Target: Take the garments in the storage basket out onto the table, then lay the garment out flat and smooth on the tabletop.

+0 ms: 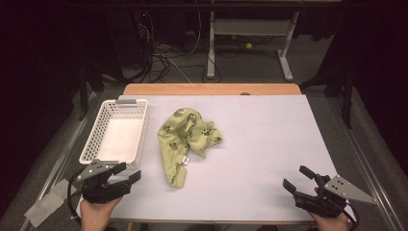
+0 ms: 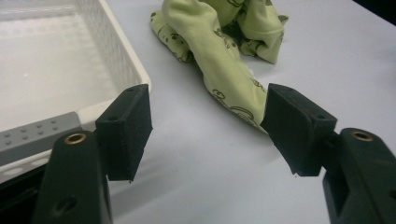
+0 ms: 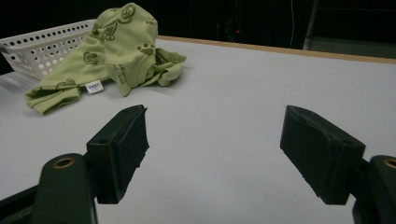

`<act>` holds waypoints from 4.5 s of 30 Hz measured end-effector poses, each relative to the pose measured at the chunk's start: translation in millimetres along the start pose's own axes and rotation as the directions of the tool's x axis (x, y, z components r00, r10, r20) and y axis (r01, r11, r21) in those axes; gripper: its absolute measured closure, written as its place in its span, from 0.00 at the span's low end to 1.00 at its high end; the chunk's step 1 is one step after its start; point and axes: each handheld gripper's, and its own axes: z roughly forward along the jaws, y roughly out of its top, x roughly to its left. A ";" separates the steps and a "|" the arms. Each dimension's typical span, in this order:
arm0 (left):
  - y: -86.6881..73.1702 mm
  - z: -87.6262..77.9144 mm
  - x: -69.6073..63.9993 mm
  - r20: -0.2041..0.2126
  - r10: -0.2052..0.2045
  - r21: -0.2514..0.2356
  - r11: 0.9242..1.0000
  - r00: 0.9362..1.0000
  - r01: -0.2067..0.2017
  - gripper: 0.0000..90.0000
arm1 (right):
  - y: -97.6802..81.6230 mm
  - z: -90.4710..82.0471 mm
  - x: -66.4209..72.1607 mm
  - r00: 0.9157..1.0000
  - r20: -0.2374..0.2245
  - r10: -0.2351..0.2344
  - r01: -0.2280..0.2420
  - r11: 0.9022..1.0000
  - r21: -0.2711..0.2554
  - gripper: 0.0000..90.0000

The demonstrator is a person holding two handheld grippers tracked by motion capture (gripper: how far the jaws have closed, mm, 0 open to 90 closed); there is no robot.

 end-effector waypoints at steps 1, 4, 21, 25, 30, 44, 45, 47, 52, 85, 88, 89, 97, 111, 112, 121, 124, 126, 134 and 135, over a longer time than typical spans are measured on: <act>-0.7 1.4 -2.3 0.009 0.007 -0.004 1.000 1.000 -0.007 0.34 | 0.8 0.7 0.5 1.000 0.001 -0.002 0.002 1.000 -0.001 0.27; -2.7 8.3 -11.3 0.018 0.052 -0.003 0.999 0.998 -0.052 0.34 | 2.6 2.9 2.1 1.000 0.006 0.000 0.001 1.000 -0.012 0.27; 25.2 62.1 -31.4 0.078 0.164 0.065 0.983 0.983 -0.169 0.34 | 12.5 19.7 6.6 0.999 0.038 0.000 0.001 1.000 -0.031 0.27; 31.0 72.8 -32.0 0.095 0.160 0.067 0.984 0.983 -0.166 0.35 | 15.0 26.8 12.8 0.999 0.033 -0.016 0.017 1.000 -0.020 0.28; 36.3 82.2 -26.6 0.100 0.130 0.077 0.987 0.986 -0.138 0.35 | 19.3 37.9 21.0 1.000 0.017 -0.024 0.024 1.000 -0.009 0.28; 50.1 102.1 -22.6 0.063 0.131 0.124 0.983 0.989 -0.138 0.34 | 27.4 82.5 45.1 0.997 -0.035 -0.072 0.072 0.997 -0.001 0.30; 50.9 103.2 -22.1 0.059 0.135 0.127 0.982 0.989 -0.142 0.34 | 27.8 84.8 46.0 0.997 -0.036 -0.072 0.072 0.997 -0.002 0.29; 51.5 106.2 -21.2 0.050 0.140 0.130 0.981 0.989 -0.145 0.34 | 28.3 91.3 48.2 0.996 -0.041 -0.080 0.080 0.997 0.001 0.29; 51.5 116.4 -18.6 0.046 0.131 0.152 0.979 0.990 -0.137 0.34 | 28.3 103.7 54.1 0.995 -0.051 -0.088 0.090 0.996 0.026 0.29; 68.9 142.8 -27.9 0.043 0.130 0.281 0.950 0.991 -0.137 0.51 | 55.0 211.8 100.6 0.982 -0.178 -0.069 0.137 0.906 0.402 0.42; 69.2 144.9 -26.8 0.055 0.127 0.289 0.948 0.990 -0.137 0.59 | 57.6 225.1 107.5 0.981 -0.179 -0.074 0.147 0.890 0.432 0.43; 69.3 145.1 -26.3 0.055 0.126 0.289 0.947 0.991 -0.137 0.62 | 58.6 229.6 109.6 0.981 -0.178 -0.072 0.145 0.885 0.442 0.43; 69.5 145.7 -23.0 0.078 0.119 0.295 0.946 0.990 -0.137 0.88 | 59.0 256.4 119.4 0.982 -0.177 -0.071 0.154 0.843 0.515 0.70; 71.6 142.5 -26.3 0.147 0.102 0.277 0.951 0.984 -0.140 0.93 | 77.9 235.5 98.0 0.976 -0.185 -0.119 0.197 0.843 0.500 0.99; 71.9 142.0 -27.1 0.152 0.105 0.276 0.950 0.983 -0.144 0.93 | 79.6 232.6 95.3 0.977 -0.174 -0.119 0.192 0.844 0.500 0.99; 75.3 138.5 -45.0 0.218 0.127 0.262 0.948 0.968 -0.184 0.93 | 93.2 207.2 48.1 0.994 -0.062 -0.094 0.113 0.873 0.475 0.99; 75.0 139.6 -52.7 0.243 0.135 0.268 0.942 0.960 -0.201 0.93 | 95.0 200.3 33.4 0.995 -0.018 -0.098 0.095 0.875 0.474 0.99; 74.1 141.3 -57.5 0.258 0.141 0.274 0.938 0.956 -0.212 0.93 | 93.9 198.6 24.3 0.997 -0.012 -0.072 0.069 0.868 0.492 0.98; 72.1 144.8 -57.5 0.249 0.151 0.290 0.931 0.957 -0.222 0.87 | 89.8 185.1 37.7 0.995 -0.039 -0.093 0.101 0.891 0.443 0.78; 72.4 143.5 -56.6 0.244 0.152 0.288 0.932 0.958 -0.221 0.84 | 90.7 182.9 43.6 0.994 -0.053 -0.100 0.114 0.894 0.433 0.78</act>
